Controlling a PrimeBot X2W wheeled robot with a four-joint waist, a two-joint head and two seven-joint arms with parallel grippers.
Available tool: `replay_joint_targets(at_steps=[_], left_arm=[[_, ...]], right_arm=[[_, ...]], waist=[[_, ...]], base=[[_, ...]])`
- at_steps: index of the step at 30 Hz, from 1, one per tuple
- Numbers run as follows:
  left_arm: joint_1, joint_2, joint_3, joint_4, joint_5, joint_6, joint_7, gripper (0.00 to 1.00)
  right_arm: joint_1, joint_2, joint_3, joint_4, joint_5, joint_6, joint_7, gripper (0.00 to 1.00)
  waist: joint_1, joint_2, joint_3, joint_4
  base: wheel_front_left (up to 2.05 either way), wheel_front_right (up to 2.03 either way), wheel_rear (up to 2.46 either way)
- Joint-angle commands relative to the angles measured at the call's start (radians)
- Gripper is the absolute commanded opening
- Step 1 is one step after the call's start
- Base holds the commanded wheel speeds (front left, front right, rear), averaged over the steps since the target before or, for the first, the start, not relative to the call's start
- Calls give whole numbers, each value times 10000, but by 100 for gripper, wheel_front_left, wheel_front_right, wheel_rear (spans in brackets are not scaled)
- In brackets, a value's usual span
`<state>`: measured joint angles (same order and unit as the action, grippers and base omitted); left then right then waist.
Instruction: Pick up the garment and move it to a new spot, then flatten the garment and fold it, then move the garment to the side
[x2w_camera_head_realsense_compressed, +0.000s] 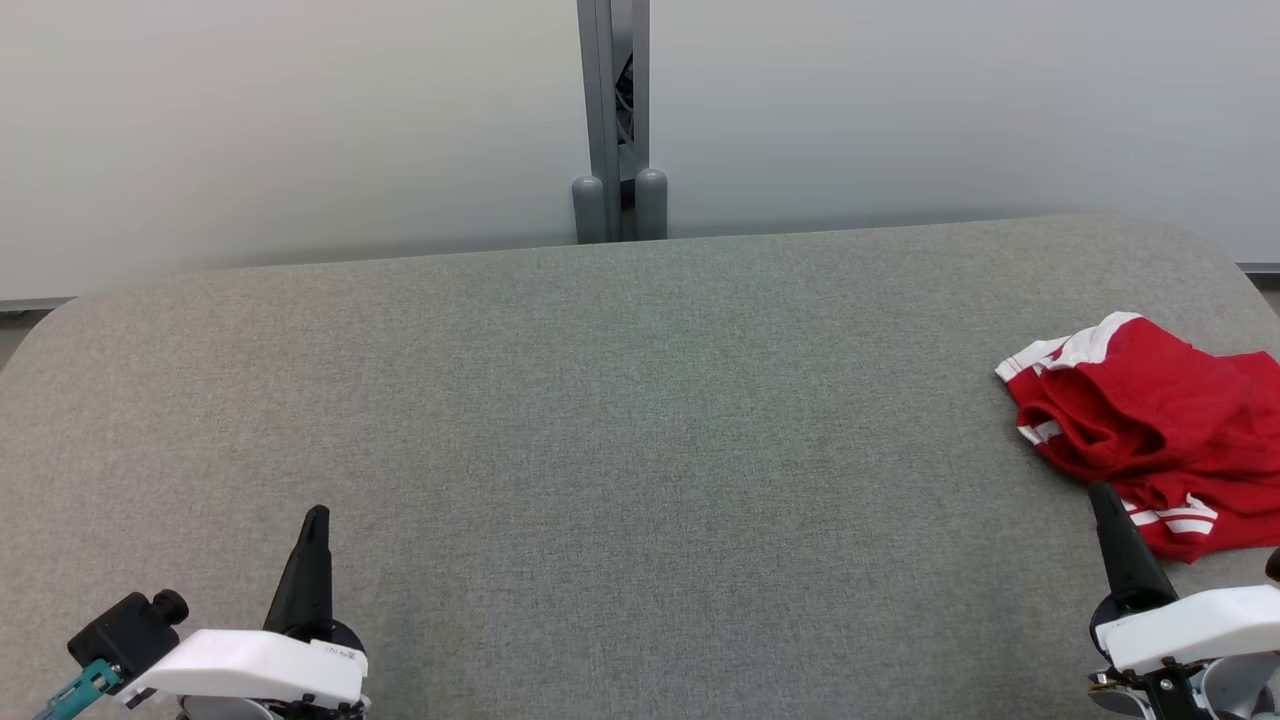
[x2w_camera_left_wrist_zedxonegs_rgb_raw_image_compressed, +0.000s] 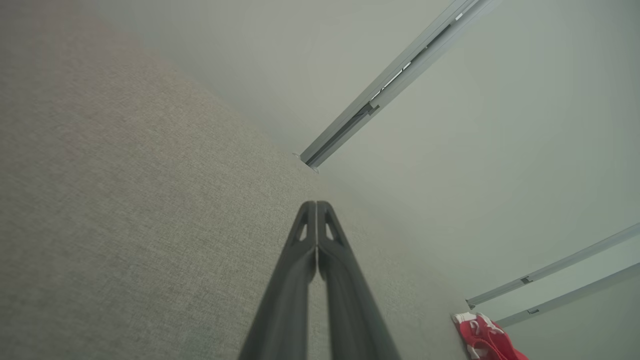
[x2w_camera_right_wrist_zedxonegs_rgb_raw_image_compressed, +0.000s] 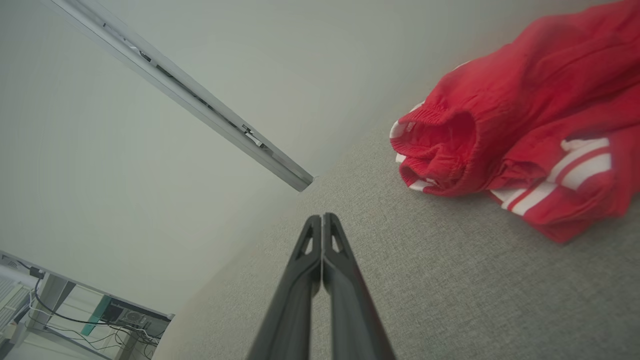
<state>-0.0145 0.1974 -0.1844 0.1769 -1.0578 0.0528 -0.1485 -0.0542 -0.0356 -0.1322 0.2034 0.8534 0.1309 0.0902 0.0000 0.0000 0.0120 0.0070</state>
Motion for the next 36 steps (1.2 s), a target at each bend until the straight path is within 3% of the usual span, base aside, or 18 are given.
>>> replay_joint_targets(at_steps=[1,36], left_arm=[[-338,-1,144,-53,-246,-122,43,0],[-646,-733,894,222,-3003,-1010,615,0]], right_arm=[[-280,-100,-118,-91,339,-1,96,0],[-619,-149,-740,355,3898,-1,948,0]], waist=[[0,0,-1,-1],[0,0,-33,-29]], base=[[0,0,0],[0,0,0]])
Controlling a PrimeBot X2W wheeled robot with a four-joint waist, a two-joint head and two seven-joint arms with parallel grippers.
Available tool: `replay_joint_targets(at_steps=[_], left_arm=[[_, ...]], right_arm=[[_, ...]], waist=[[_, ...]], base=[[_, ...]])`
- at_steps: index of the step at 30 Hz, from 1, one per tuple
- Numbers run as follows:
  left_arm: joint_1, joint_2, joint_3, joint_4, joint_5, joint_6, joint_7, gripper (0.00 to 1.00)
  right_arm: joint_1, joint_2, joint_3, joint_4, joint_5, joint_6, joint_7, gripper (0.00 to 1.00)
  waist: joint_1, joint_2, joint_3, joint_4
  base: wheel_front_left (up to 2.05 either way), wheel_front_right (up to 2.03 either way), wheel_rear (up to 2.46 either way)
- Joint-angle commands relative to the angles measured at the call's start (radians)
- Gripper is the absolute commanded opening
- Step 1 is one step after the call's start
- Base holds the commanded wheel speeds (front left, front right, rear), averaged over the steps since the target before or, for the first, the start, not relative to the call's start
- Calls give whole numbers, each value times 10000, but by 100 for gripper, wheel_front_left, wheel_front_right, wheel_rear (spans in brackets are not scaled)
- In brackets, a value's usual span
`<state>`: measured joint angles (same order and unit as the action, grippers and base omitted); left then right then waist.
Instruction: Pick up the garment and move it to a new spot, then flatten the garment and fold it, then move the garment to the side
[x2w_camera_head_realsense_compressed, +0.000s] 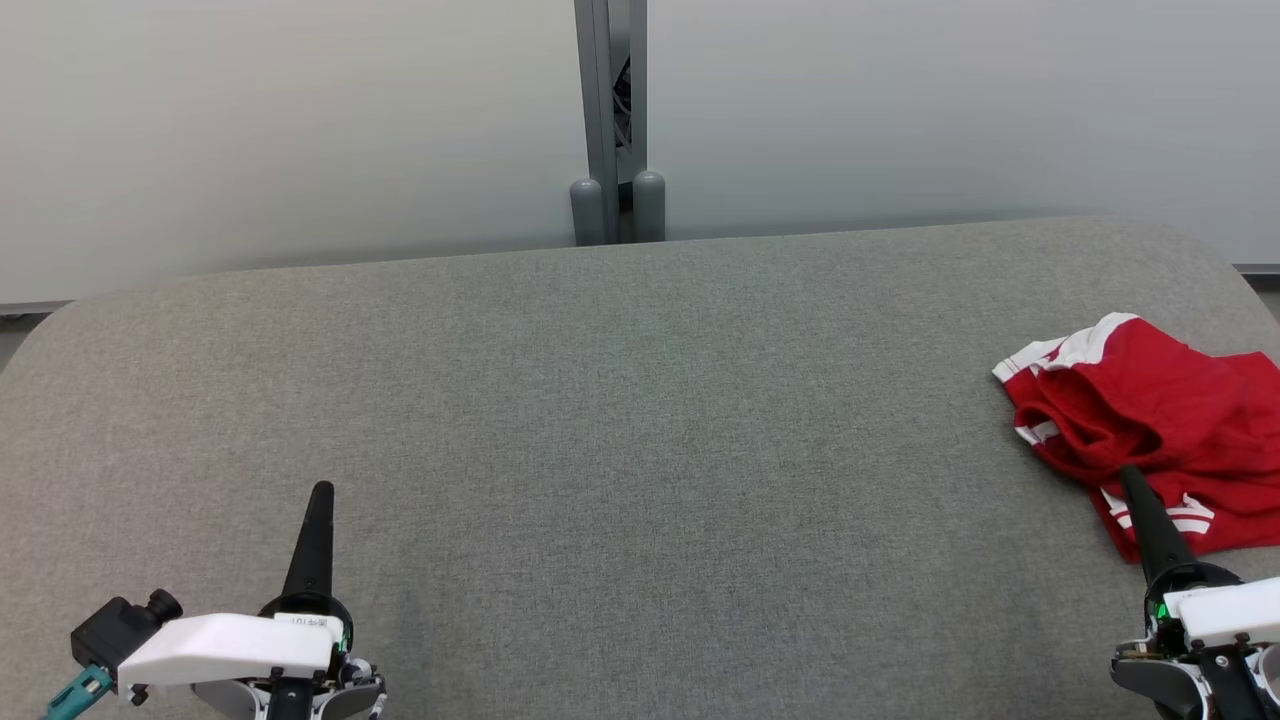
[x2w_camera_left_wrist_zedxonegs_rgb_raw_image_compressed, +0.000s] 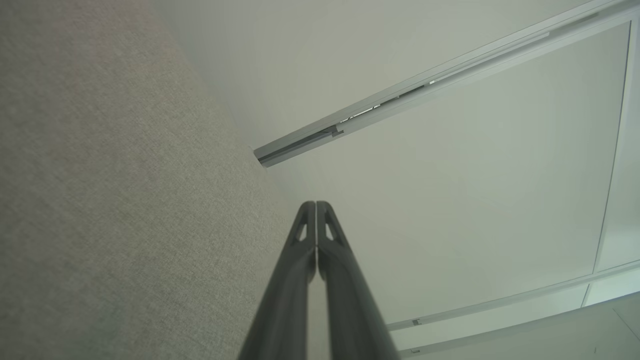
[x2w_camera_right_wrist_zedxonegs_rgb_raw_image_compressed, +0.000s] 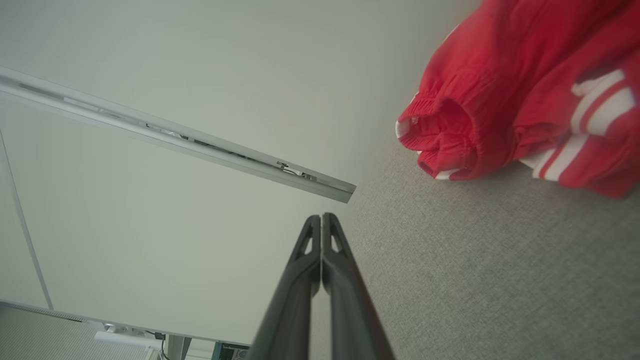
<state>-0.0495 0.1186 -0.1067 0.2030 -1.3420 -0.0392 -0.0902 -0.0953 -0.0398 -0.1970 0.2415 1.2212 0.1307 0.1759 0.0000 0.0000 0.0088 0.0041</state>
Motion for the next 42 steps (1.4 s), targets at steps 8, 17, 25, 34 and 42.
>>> replay_joint_targets(at_steps=[8,17,25,34,42], left_arm=[[-341,-109,258,20,-711,-274,153,0],[-390,-240,413,84,-1268,-456,273,0],[-455,-384,531,131,-1729,-600,362,0],[-513,-523,665,180,-2215,-764,473,0],[-516,-623,770,224,-2617,-884,555,0]], right_arm=[[-285,-117,-198,69,904,1,242,0],[-324,-127,-337,143,1627,1,417,0],[-386,-134,-434,217,2225,1,556,0],[-437,-142,-537,305,2864,1,717,0],[-470,-148,-643,384,3393,0,819,0]], waist=[[0,0,-9,-7],[0,0,-17,-15],[0,0,-25,-21],[0,0,-33,-29],[0,0,-41,-35]], base=[[0,0,0],[0,0,0],[0,0,0],[0,0,0],[0,0,0]])
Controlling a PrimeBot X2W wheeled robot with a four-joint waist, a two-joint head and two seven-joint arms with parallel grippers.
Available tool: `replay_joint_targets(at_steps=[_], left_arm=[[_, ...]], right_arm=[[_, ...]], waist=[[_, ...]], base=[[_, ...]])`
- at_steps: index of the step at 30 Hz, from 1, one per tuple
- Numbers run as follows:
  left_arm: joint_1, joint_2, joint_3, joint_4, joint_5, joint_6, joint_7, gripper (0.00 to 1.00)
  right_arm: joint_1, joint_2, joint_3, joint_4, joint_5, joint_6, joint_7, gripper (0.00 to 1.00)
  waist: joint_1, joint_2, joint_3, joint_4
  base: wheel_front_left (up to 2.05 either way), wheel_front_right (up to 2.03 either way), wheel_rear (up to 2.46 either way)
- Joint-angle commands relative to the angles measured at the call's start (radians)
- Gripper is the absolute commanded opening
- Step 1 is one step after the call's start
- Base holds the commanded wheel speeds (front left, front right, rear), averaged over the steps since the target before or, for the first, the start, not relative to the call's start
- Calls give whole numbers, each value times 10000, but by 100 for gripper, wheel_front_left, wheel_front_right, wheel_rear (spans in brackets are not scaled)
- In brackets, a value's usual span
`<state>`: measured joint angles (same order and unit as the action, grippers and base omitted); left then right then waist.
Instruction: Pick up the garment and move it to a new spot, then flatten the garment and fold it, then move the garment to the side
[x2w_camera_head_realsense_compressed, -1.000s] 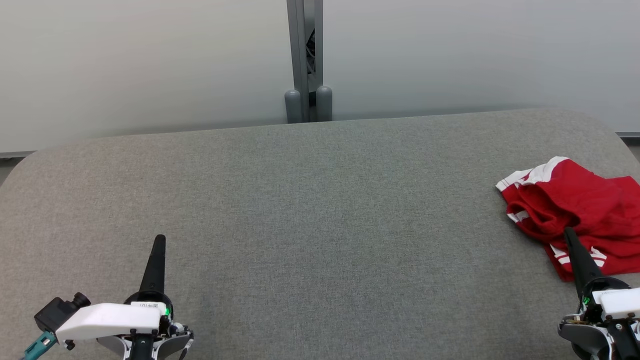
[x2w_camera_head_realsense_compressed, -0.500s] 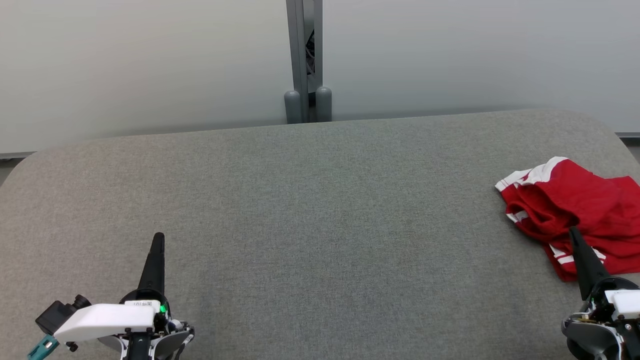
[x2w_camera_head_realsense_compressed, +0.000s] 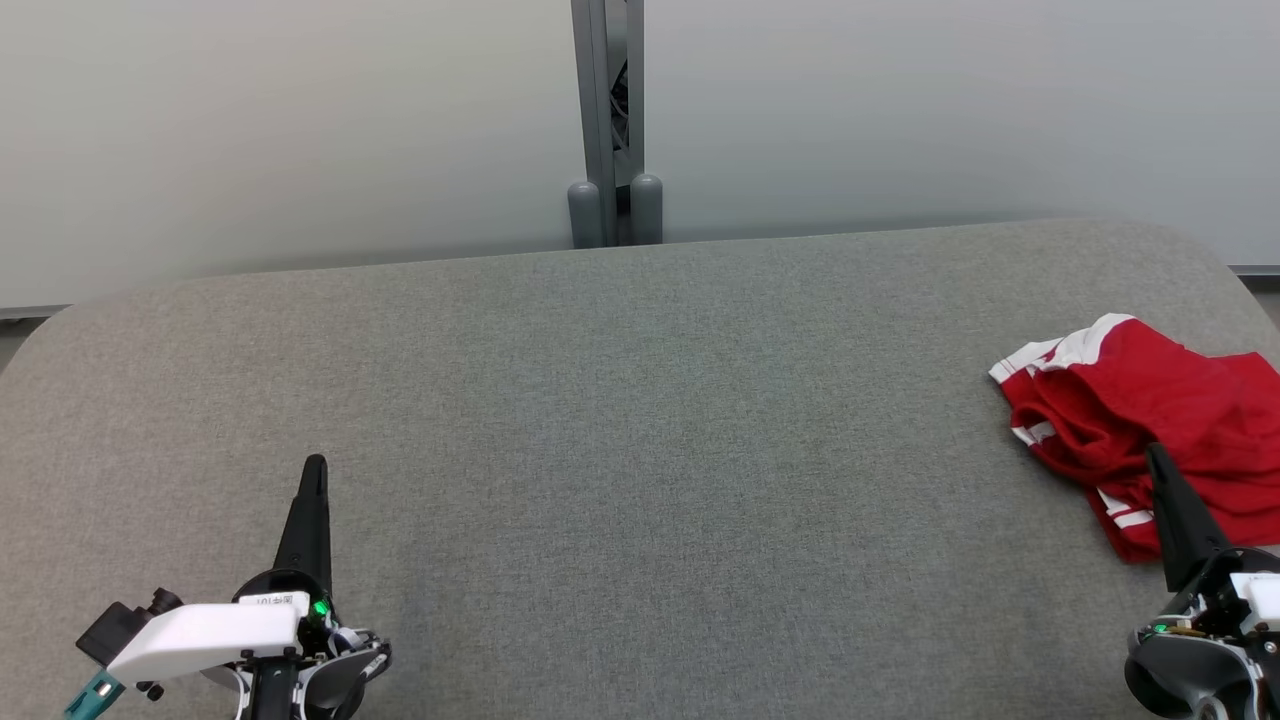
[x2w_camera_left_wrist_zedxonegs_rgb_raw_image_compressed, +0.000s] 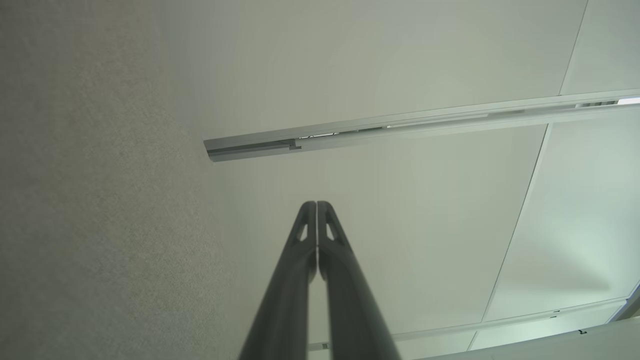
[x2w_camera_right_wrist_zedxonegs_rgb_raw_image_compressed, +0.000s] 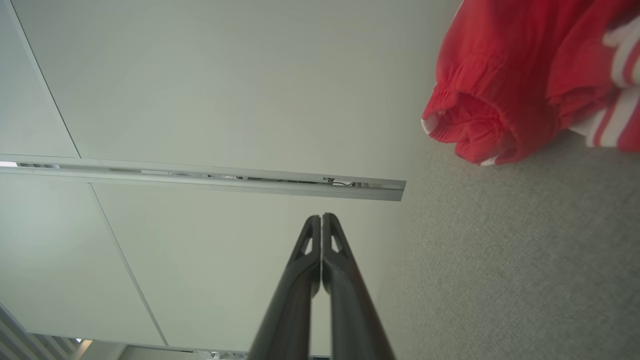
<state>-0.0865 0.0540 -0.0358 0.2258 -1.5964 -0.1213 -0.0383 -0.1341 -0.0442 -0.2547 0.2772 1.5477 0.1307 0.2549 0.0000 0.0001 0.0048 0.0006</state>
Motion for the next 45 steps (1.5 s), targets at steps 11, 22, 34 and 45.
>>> replay_joint_targets(at_steps=[11,22,34,45], left_arm=[[-179,-51,116,21,-325,-140,73,0],[-178,-51,113,20,-321,-141,69,0],[-178,-51,109,18,-322,-141,66,0],[-178,-51,107,17,-324,-141,65,0]], right_arm=[[-110,-106,-117,76,431,0,104,0],[-109,-106,-115,75,432,0,104,0],[-109,-106,-116,74,432,0,103,0],[-109,-107,-112,74,433,0,104,0]], waist=[[0,-1,-6,-5],[0,-1,-5,-5],[0,-1,-5,-5],[0,-1,-5,-5]], base=[[0,0,0],[0,0,0],[0,0,0],[0,0,0]])
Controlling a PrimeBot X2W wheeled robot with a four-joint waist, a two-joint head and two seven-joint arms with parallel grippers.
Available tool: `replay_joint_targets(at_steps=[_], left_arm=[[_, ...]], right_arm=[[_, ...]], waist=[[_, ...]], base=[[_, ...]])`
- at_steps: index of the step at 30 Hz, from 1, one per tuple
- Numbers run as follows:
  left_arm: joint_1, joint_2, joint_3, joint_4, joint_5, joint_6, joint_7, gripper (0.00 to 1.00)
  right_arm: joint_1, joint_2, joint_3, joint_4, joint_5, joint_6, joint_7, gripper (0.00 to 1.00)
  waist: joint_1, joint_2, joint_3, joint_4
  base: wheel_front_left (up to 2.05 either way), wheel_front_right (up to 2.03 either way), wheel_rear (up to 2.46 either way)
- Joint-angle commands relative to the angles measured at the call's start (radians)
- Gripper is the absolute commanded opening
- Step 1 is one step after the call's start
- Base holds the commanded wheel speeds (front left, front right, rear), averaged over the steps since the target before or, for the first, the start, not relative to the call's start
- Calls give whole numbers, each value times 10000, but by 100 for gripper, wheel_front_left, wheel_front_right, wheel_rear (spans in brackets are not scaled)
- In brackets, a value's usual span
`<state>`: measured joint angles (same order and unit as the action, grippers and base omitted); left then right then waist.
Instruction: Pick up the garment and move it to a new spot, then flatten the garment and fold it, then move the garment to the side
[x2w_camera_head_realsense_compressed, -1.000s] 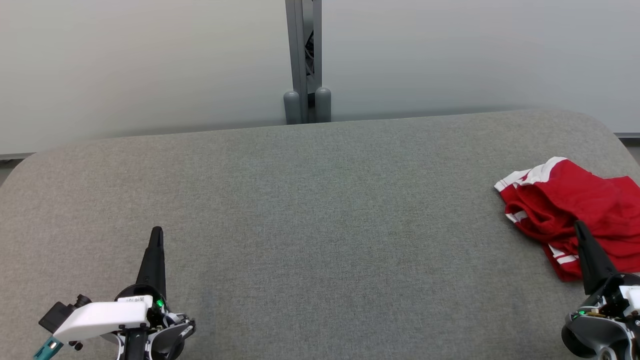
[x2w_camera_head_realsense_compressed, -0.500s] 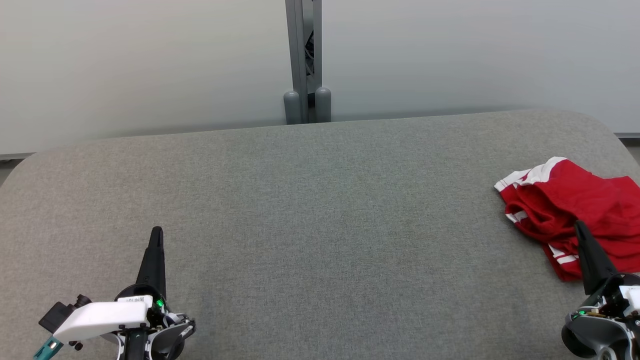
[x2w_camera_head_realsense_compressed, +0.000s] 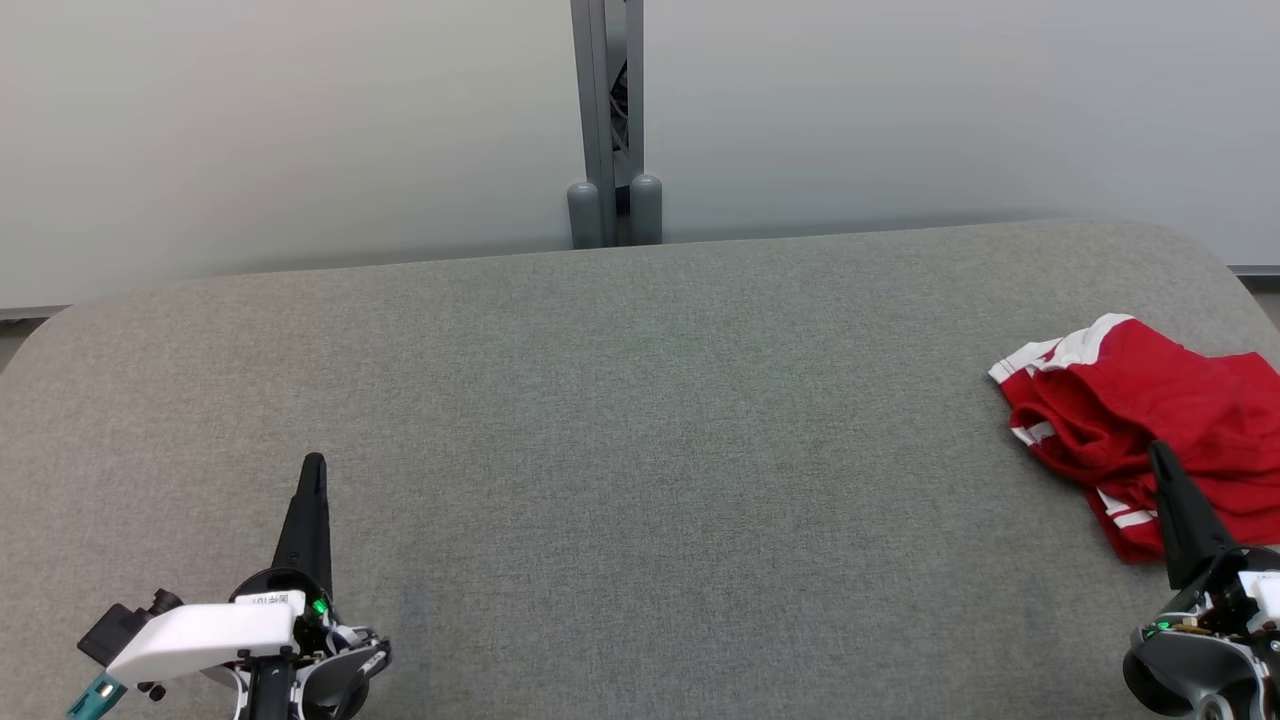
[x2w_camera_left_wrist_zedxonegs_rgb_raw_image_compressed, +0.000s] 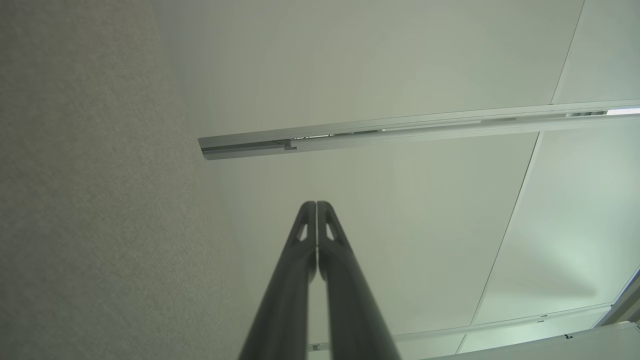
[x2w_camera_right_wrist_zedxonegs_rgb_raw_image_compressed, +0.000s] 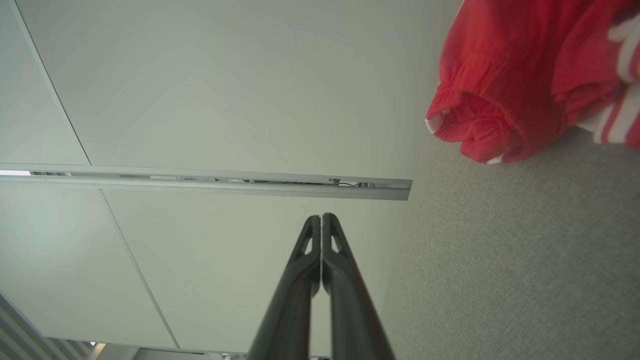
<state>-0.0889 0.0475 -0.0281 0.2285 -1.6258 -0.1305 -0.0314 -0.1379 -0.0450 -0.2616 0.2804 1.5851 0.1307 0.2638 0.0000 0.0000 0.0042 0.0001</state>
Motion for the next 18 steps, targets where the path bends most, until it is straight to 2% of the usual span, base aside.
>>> replay_joint_targets(at_steps=[1,18], left_arm=[[-154,14,30,-10,-31,-49,-4,0],[-154,14,27,-11,-32,-49,-6,0]], right_arm=[[-71,-99,-46,42,59,0,16,0],[-71,-99,-46,42,60,0,15,0]], waist=[[0,0,0,0],[0,0,0,0]], base=[[0,0,0],[0,0,0]])
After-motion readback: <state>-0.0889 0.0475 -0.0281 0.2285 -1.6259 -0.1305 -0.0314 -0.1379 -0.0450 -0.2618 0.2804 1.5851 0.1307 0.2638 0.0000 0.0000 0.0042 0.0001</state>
